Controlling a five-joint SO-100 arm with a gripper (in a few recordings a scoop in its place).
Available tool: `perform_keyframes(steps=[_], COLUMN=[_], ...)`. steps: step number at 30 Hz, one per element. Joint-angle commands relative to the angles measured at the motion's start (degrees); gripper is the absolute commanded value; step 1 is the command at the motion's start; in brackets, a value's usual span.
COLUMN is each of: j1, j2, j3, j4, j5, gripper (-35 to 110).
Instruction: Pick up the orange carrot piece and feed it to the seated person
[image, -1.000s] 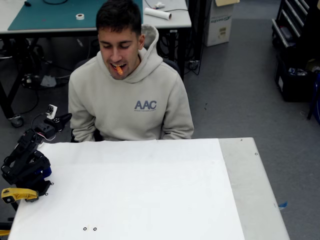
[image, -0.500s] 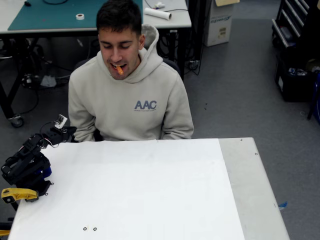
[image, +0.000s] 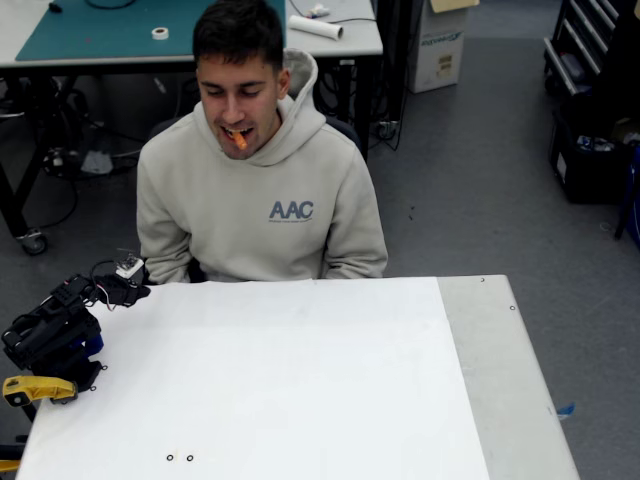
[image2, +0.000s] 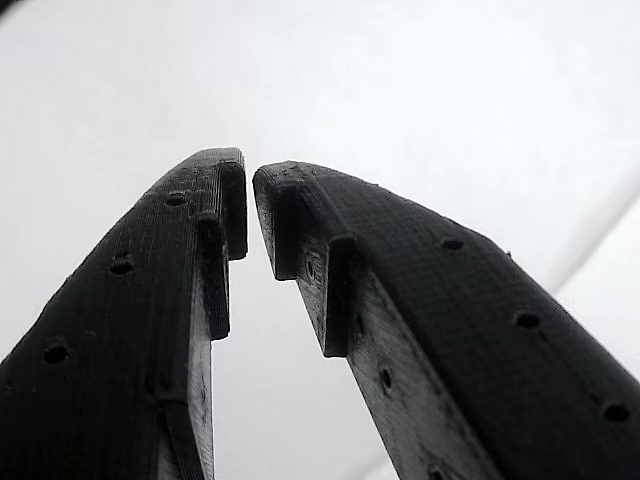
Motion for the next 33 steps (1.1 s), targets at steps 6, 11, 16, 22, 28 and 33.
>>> perform_keyframes(steps=[6, 11, 16, 22, 28, 33], j1=[-0.97, -1.41, -1.14, -0.88, -0.88, -0.88], j2=[0.70, 0.97, 1.14, 1.14, 1.23, 1.23], j3=[-5.80, -6.24, -6.42, -6.42, -6.42, -6.42], j4=[10.63, 10.63, 10.63, 10.63, 10.63, 10.63], j5=[0.35, 0.35, 0.44, 0.44, 0.44, 0.44], gripper=[-2, -2, -2, -2, -2, -2])
